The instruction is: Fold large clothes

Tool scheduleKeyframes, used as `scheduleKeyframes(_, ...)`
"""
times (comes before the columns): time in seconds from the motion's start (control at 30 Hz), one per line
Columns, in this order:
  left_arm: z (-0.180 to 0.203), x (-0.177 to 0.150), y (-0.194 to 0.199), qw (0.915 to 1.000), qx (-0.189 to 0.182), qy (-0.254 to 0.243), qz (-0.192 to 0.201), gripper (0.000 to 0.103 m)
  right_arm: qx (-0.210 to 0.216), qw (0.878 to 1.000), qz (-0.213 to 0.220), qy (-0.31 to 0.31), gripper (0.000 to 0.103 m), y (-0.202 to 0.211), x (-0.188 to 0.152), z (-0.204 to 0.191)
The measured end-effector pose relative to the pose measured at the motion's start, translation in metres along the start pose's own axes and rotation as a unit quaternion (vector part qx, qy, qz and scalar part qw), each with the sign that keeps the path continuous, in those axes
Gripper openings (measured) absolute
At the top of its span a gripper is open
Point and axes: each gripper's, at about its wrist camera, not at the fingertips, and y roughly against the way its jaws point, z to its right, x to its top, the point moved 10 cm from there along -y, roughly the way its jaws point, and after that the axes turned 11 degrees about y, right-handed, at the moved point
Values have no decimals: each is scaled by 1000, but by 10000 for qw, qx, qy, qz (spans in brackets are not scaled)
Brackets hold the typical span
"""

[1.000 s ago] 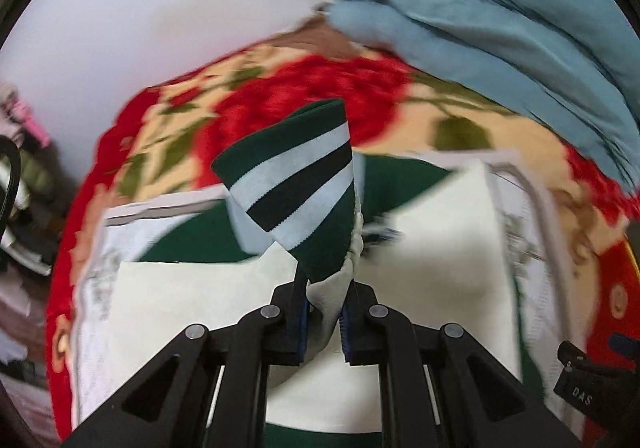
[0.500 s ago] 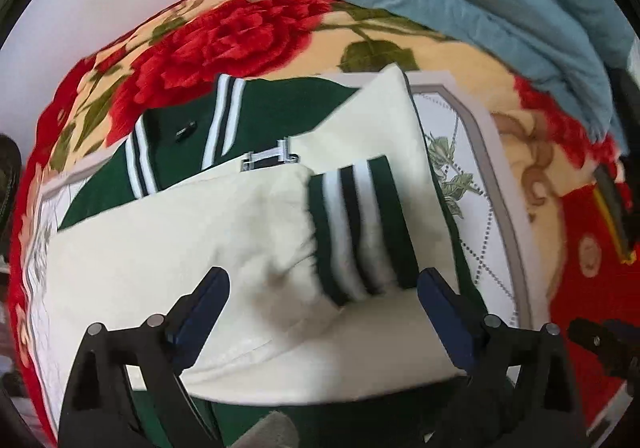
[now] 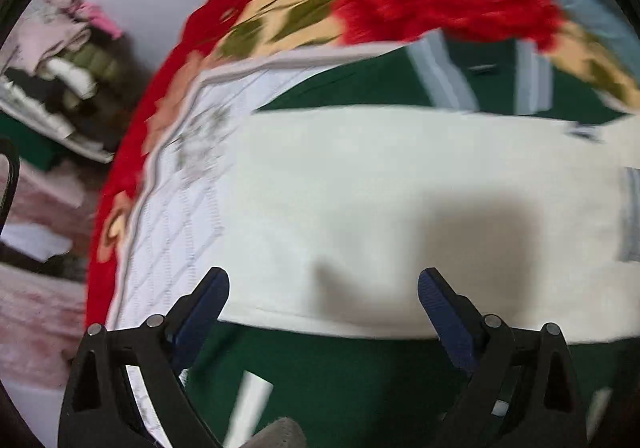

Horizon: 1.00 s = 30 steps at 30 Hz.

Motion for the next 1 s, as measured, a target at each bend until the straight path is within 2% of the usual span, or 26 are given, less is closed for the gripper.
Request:
scheduleKeyframes(0.03,-9,2,-12,9999,145,32,-12,97,-247,9993,-216,173,69,-12,-7,0)
scheduleKeyframes(0.07,-16,3,-20,9997,224,56,-6,97,-379,9985,-307,250,50,-20,-12,1)
scheduleKeyframes(0.1,-22,5,-28,9994,318,93,-16,97,-269,9995,-180,14,33,-26,-13,5)
scheduleKeyframes(0.17,-30,6,-39,9989,406,213,-52,97,-33,9966,255,-787,30,-23,-12,23)
scheduleKeyframes(0.23,-35,4,-45,9986,391,342,-120,97,-26,9860,626,-1547,26,-16,-17,47)
scheduleKeyframes(0.3,-40,2,-49,9982,367,437,-157,97,18,9718,781,-2224,26,-19,-27,70)
scheduleKeyframes(0.37,-41,2,-52,9981,323,480,-218,97,170,9615,626,-2672,24,-38,-40,86)
scheduleKeyframes(0.43,-40,2,-52,9978,271,506,-334,97,153,9652,477,-2568,24,-39,-36,84)
scheduleKeyframes(0.5,-44,5,-42,9976,155,584,-327,97,-155,9732,81,-2294,29,-24,-30,77)
scheduleKeyframes(0.57,-56,12,-24,9970,104,749,-140,97,-211,9754,256,-2177,30,5,-17,68)
scheduleKeyframes(0.6,-65,16,-18,9963,106,845,-71,97,-104,9773,491,-2058,39,25,-5,57)
scheduleKeyframes(0.63,-76,19,-11,9950,166,987,15,97,-1,9782,659,-1969,56,37,5,48)
scheduleKeyframes(0.67,-88,23,-7,9933,229,1127,89,97,141,9791,851,-1840,66,49,19,34)
scheduleKeyframes(0.7,-97,26,-7,9919,298,1229,102,97,356,9806,1030,-1632,80,55,39,16)
scheduleKeyframes(0.73,-110,27,-10,9898,408,1366,74,97,491,9816,1105,-1481,84,55,55,6)
scheduleKeyframes(0.77,-121,27,-17,9875,543,1476,-8,97,561,9834,1197,-1245,84,47,74,-6)
scheduleKeyframes(0.83,-138,21,-33,9828,777,1652,-290,97,353,9884,1119,-966,84,22,105,-28)
scheduleKeyframes(0.9,-148,12,-45,9791,775,1814,-486,97,332,9930,786,-819,84,-10,126,-47)
scheduleKeyframes(0.93,-151,9,-51,9786,824,1811,-523,97,412,9951,478,-762,83,-31,133,-56)
scheduleKeyframes(0.97,-152,4,-57,9785,855,1793,-559,97,327,9962,349,-735,80,-39,126,-50)
scheduleKeyframes(1.0,-153,1,-62,9783,855,1795,-582,97,199,9960,458,-740,58,-40,129,-51)
